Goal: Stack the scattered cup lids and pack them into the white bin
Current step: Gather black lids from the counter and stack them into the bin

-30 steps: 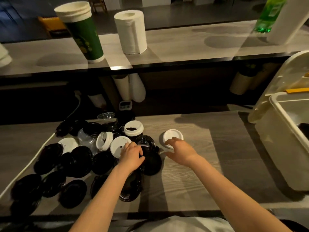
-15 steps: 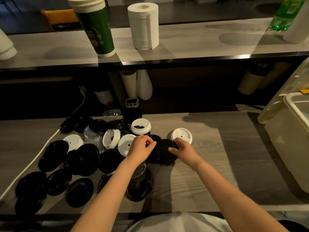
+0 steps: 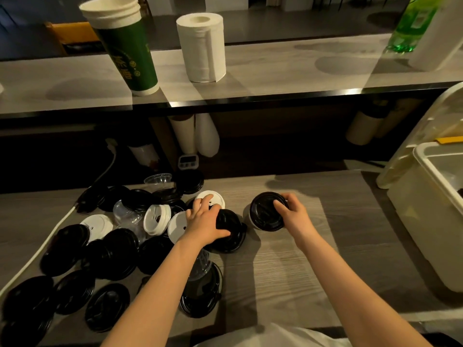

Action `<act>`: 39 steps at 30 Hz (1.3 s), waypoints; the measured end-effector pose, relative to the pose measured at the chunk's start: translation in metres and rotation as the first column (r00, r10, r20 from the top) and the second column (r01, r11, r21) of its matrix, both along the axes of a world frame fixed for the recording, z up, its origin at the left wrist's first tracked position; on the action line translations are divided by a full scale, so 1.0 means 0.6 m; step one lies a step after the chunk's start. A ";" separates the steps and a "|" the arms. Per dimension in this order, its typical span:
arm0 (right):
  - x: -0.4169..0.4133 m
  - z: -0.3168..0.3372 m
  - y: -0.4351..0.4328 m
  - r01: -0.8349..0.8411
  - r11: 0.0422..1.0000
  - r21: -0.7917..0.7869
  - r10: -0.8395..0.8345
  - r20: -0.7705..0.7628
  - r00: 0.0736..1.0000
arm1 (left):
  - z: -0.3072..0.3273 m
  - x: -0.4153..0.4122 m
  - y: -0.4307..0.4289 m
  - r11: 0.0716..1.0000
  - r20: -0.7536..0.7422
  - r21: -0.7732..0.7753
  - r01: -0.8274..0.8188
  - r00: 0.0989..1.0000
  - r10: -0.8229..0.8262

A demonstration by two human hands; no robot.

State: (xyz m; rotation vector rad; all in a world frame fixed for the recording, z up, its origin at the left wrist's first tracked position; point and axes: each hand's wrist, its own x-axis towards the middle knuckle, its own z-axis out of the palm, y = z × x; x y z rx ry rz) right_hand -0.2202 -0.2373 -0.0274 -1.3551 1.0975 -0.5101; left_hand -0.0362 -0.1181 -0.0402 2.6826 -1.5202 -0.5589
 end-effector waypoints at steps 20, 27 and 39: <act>0.055 0.115 0.024 -0.019 0.999 0.042 0.001 0.390 0.921 | 0.128 -0.063 -0.011 0.590 -0.961 -0.269 -0.761 0.250 -0.116; 0.065 0.102 0.025 -0.033 0.905 -0.425 0.060 0.048 0.997 | 0.143 -0.078 -0.004 0.643 -0.929 -0.359 -0.676 0.327 -0.176; 0.114 0.098 0.031 -0.283 0.881 -0.379 0.313 0.018 0.950 | 0.143 -0.013 0.025 0.521 -0.931 -0.307 -0.796 0.364 0.009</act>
